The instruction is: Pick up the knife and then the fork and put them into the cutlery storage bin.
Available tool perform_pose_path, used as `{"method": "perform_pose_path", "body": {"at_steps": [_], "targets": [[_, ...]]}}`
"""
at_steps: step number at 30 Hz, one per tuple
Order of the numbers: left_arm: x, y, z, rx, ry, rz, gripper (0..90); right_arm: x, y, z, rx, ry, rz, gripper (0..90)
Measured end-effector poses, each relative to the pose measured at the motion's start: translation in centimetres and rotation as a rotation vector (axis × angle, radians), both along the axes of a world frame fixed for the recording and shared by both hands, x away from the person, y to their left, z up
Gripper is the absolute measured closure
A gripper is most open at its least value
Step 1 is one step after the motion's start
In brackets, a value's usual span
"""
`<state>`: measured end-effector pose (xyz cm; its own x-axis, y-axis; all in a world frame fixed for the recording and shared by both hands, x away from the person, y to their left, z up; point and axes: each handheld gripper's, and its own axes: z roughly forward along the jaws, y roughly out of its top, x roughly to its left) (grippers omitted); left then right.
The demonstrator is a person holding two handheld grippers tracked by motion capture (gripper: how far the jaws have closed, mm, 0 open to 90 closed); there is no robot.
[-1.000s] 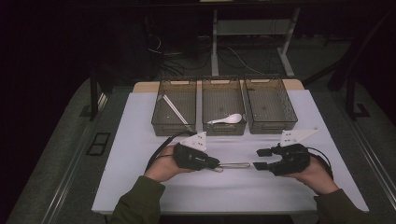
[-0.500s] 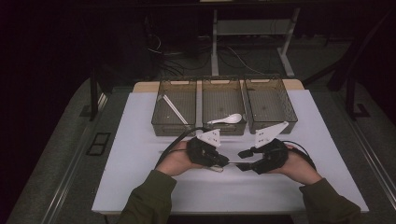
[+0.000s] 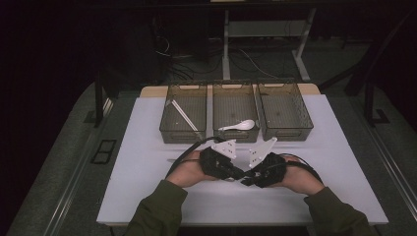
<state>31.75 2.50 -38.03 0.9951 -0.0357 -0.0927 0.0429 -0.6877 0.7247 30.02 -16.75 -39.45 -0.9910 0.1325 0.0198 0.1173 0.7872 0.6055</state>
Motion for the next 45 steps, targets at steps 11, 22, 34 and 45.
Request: {"method": "perform_pose_path", "body": {"at_steps": [11, 22, 34, 45], "targets": [[-0.3, -0.1, 0.0, -0.011, -0.015, -0.048, 84.2, -0.2, 0.0, 0.1, -0.009, 0.033, 0.026, 82.0], [0.1, 0.8, 0.3, -0.074, 0.011, 0.012, 64.2, -0.1, 0.0, -0.3, -0.031, 0.064, -0.013, 82.3], [-0.4, 6.3, 0.5, -0.184, 0.018, 0.222, 41.0, 1.2, -2.6, 0.6, -0.008, 0.042, -0.113, 82.4], [-2.4, 11.0, -1.7, -0.18, -0.031, 0.427, 23.6, 4.3, -7.8, 3.8, 0.084, 0.038, -0.338, 82.3]]}}
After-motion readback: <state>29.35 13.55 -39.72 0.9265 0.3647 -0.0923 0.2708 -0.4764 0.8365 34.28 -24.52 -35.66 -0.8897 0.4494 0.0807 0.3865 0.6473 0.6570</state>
